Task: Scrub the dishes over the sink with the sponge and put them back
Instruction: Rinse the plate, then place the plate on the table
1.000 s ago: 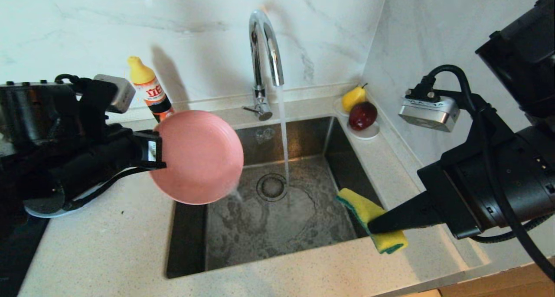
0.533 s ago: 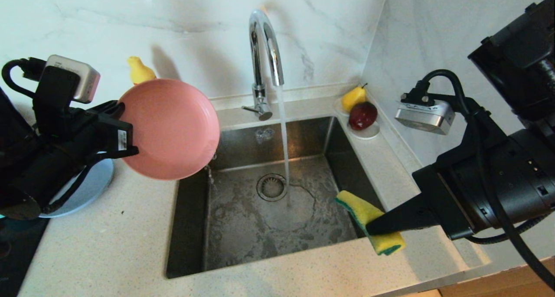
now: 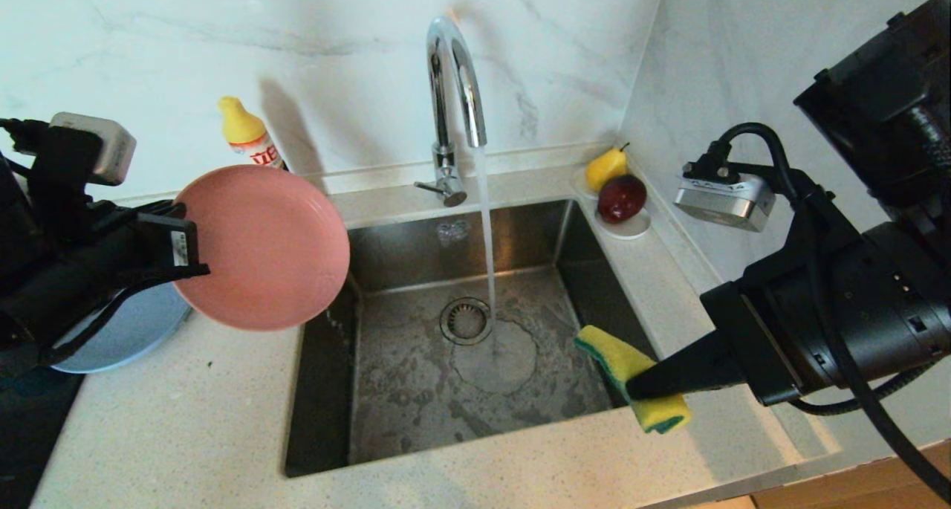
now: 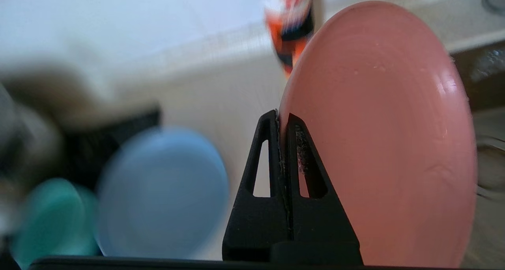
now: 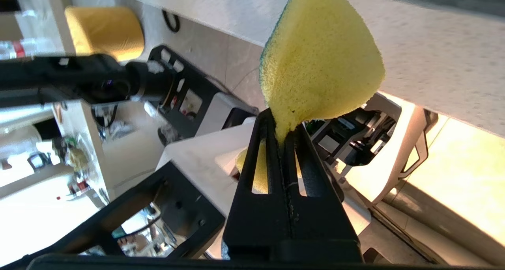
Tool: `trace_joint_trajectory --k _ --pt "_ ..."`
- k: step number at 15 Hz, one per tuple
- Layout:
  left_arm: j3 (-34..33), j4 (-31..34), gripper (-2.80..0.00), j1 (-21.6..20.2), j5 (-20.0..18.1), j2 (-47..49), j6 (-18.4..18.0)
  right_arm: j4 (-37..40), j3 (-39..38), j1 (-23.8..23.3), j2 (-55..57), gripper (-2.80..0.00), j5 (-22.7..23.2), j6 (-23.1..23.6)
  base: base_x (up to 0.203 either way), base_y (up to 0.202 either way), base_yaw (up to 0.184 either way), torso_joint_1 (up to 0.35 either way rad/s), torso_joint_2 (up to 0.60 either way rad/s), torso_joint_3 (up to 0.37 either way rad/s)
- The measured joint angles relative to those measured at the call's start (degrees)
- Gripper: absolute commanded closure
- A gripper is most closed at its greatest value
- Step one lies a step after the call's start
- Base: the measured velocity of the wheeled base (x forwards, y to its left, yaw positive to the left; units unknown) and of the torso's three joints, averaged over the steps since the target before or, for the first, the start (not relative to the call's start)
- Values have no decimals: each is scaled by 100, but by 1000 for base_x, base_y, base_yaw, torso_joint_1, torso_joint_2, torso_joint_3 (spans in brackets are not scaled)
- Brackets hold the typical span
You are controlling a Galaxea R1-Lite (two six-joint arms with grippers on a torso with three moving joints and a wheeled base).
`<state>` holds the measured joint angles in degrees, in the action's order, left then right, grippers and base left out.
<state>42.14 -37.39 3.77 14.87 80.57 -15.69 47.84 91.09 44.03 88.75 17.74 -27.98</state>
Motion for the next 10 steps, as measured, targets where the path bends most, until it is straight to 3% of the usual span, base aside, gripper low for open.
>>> trace_joint_trajectory --k 2,4,6,10 --pt "538 1328 0 -358 -355 -198 797 -3 -41 -117 33 0 9 4 0 0 0 0 0 0" --pt "1204 2767 0 -976 -947 -411 1647 -10 -77 -172 50 0 14 6 0 0 0 0 0 0" --pt "1546 3874 0 -1589 -1441 -550 2226 -12 -85 -183 66 0 15 9 0 0 0 0 0 0" --pt "1479 4553 0 -2570 -1584 -749 2879 -10 -110 -304 158 0 26 26 0 0 0 0 0 0"
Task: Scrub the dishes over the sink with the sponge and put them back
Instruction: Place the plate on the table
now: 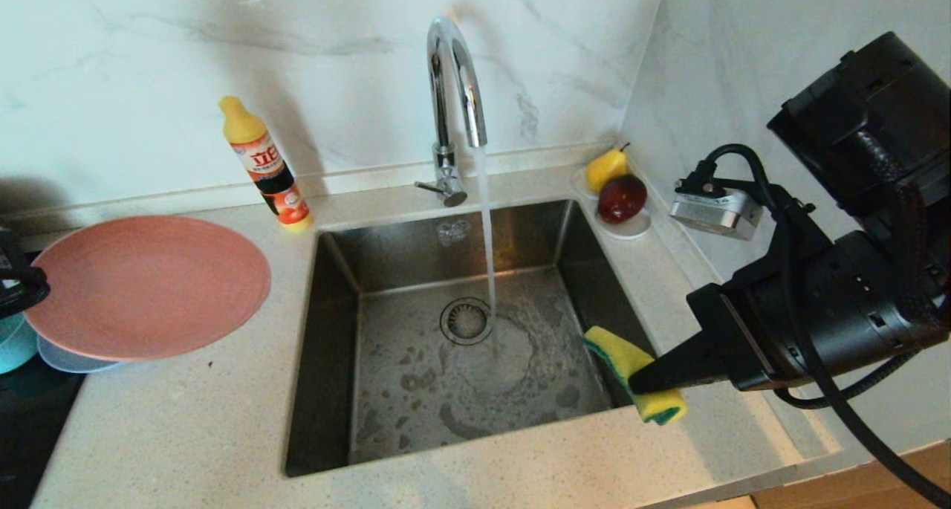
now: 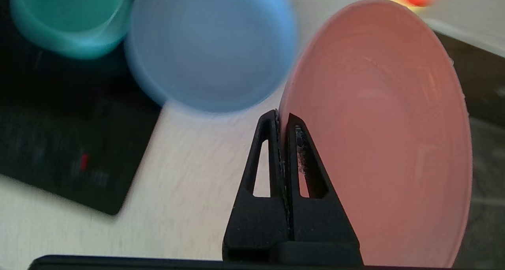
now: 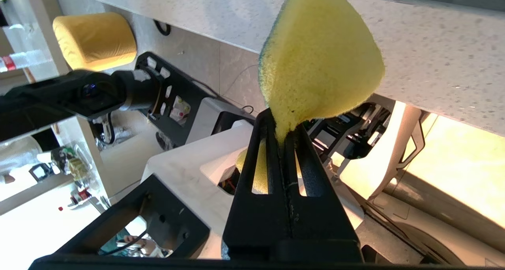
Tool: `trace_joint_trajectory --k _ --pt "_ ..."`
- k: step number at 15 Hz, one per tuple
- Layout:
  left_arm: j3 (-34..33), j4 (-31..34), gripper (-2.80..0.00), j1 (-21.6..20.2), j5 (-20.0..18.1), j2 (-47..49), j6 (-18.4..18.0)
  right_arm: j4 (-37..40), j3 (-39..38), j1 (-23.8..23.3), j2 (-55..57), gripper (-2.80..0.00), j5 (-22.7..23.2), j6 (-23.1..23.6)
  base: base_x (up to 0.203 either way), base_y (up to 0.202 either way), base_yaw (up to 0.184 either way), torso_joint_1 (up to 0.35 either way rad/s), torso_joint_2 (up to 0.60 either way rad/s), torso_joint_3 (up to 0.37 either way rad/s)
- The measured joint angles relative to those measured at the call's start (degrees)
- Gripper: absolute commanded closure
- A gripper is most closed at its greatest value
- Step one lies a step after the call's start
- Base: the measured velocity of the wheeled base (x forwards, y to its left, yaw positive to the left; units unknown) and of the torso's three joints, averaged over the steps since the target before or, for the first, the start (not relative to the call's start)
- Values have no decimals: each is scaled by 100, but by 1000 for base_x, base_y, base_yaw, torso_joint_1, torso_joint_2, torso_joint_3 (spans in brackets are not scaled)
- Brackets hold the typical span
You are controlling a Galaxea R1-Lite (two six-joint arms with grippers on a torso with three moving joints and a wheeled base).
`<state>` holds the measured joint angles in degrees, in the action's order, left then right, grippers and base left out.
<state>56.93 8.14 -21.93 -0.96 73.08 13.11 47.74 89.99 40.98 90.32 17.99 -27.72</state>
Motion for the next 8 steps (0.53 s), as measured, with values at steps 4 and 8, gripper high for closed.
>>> trace_joint_trajectory --k 4,8 --pt "-583 -17 0 -505 0 -57 456 0 -2 -52 91 0 6 10 0 0 0 0 0 0" --pt "-997 -92 0 -734 -29 -51 747 -2 4 -56 155 0 9 8 0 0 0 0 0 0"
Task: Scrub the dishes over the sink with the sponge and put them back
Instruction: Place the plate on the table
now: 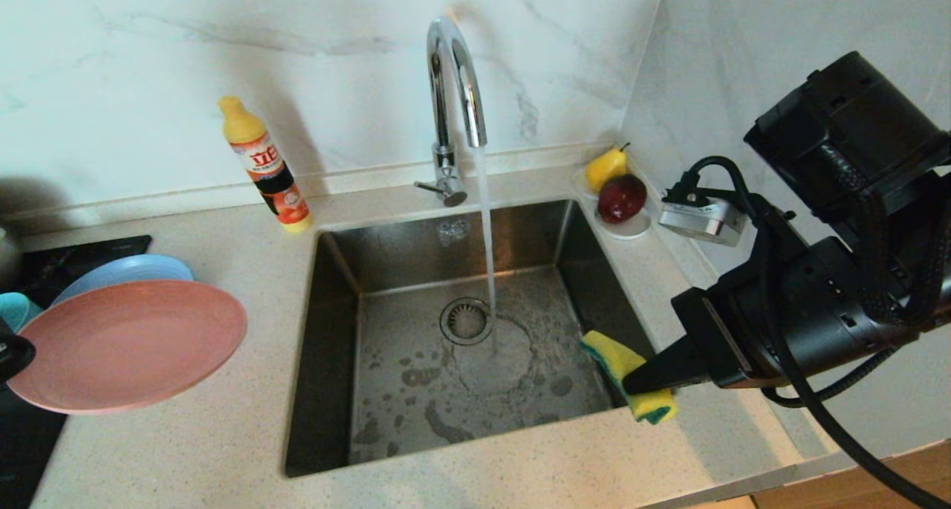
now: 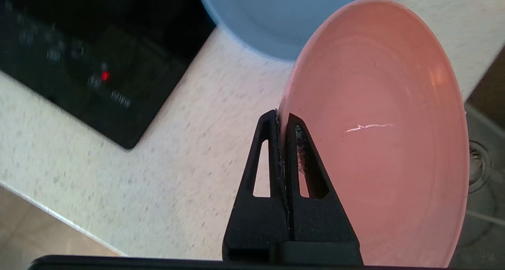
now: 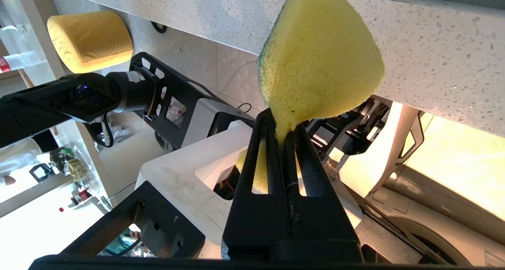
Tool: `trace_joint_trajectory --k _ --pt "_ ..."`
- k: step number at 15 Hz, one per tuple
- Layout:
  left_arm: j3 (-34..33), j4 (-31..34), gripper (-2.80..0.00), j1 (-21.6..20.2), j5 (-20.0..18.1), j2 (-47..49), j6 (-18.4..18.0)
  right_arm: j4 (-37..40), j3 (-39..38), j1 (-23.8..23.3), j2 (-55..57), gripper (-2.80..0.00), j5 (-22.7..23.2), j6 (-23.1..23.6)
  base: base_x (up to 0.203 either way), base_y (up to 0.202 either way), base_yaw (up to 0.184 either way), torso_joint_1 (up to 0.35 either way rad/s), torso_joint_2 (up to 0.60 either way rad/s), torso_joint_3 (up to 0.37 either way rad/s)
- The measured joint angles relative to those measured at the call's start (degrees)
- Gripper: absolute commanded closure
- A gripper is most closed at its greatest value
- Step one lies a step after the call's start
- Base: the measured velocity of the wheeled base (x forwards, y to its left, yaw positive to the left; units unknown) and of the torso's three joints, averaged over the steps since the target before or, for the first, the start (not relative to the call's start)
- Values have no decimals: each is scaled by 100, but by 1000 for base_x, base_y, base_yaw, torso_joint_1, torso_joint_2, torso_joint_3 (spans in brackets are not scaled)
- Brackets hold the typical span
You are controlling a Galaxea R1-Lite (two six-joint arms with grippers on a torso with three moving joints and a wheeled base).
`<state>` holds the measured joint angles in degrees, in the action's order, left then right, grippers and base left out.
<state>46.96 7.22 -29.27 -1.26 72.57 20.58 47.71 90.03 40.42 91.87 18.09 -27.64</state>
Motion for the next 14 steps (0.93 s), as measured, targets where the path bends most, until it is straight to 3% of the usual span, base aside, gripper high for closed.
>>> trace_joint_trajectory --k 6,11,14 --pt "-339 -132 0 -803 -688 207 -40 1 66 0 41 0 -1 -1 0 0 0 0 0 0" --pt "-954 -306 0 -901 -1398 365 -52 7 0 2 24 0 -3 -9 0 0 0 0 0 0" --pt "-1129 -506 0 -927 -1412 503 -75 9 -6 0 -2 0 0 -6 0 0 0 0 0 0"
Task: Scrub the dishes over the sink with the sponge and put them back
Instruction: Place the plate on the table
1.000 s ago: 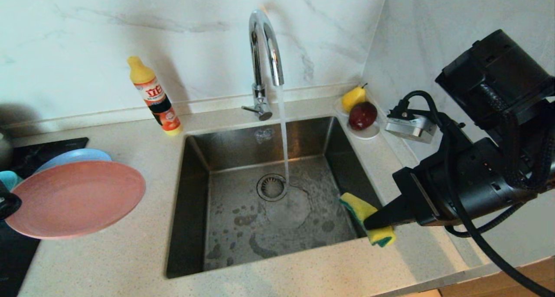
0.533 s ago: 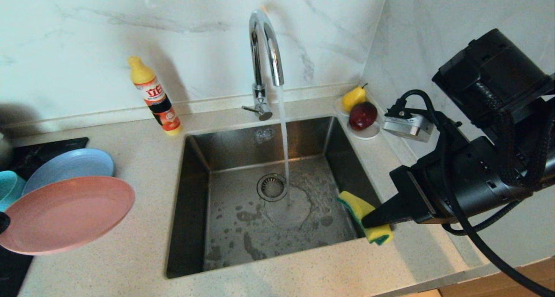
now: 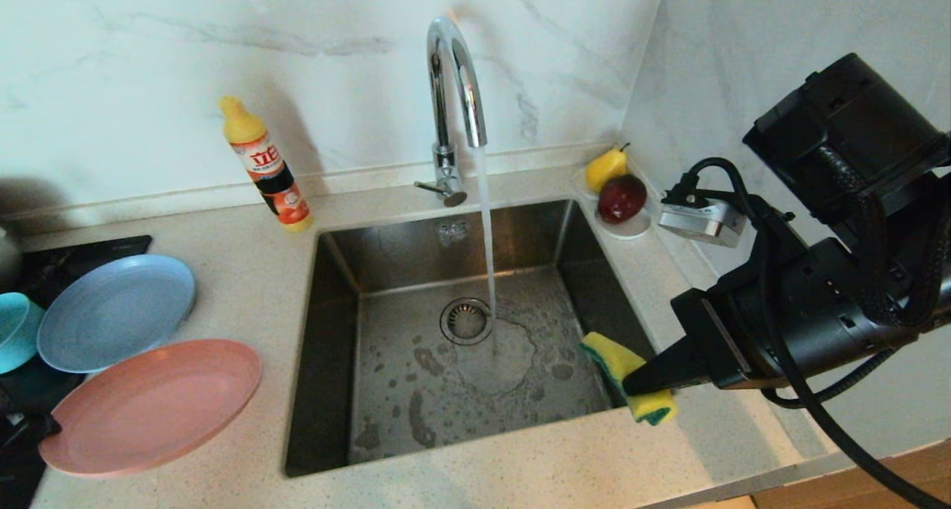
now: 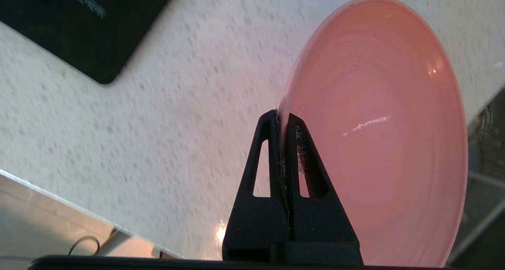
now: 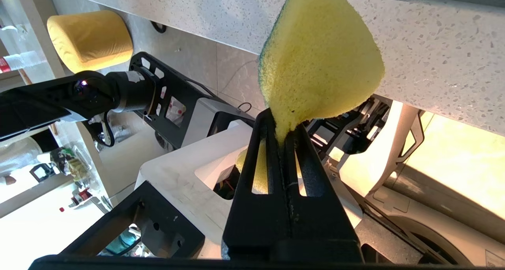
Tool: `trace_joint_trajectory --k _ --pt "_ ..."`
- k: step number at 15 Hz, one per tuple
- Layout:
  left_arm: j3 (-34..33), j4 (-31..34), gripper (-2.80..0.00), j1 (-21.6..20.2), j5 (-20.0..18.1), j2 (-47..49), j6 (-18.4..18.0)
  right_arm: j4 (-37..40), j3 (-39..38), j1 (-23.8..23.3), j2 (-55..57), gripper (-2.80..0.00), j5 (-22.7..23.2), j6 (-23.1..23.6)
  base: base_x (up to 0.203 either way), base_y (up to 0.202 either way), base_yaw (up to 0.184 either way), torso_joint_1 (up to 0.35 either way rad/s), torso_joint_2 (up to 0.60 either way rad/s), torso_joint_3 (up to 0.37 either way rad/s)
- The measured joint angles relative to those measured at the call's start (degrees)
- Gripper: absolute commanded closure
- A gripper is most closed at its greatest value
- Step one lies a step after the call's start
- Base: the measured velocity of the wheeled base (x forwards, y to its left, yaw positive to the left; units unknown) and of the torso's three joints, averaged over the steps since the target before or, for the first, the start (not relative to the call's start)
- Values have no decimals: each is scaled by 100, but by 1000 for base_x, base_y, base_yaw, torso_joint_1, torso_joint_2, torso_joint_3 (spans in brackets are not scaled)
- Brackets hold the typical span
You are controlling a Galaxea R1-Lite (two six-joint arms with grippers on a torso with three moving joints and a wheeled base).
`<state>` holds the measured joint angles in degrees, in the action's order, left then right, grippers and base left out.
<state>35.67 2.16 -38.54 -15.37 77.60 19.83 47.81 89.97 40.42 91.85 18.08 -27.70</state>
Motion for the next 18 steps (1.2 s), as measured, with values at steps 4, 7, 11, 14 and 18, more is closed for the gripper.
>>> trace_joint_trajectory --k 4,7,11,14,18 --pt "-43 -326 0 -346 -6 313 -169 1 -11 -7 -4 0 -3 -6 0 0 0 0 0 0" --pt "-92 -343 0 -499 -31 528 -443 -1 -15 -11 4 0 7 -9 0 0 0 0 0 0" --pt "-264 -616 0 -530 -66 829 -612 2 -22 -11 15 0 7 -11 0 0 0 0 0 0" --pt "-413 -852 0 -596 -66 1010 -698 -2 -37 -11 13 0 7 -11 0 0 0 0 0 0" --pt "-394 -872 0 -728 -66 1209 -816 -220 -170 -10 -11 0 13 -17 0 0 0 0 0 0"
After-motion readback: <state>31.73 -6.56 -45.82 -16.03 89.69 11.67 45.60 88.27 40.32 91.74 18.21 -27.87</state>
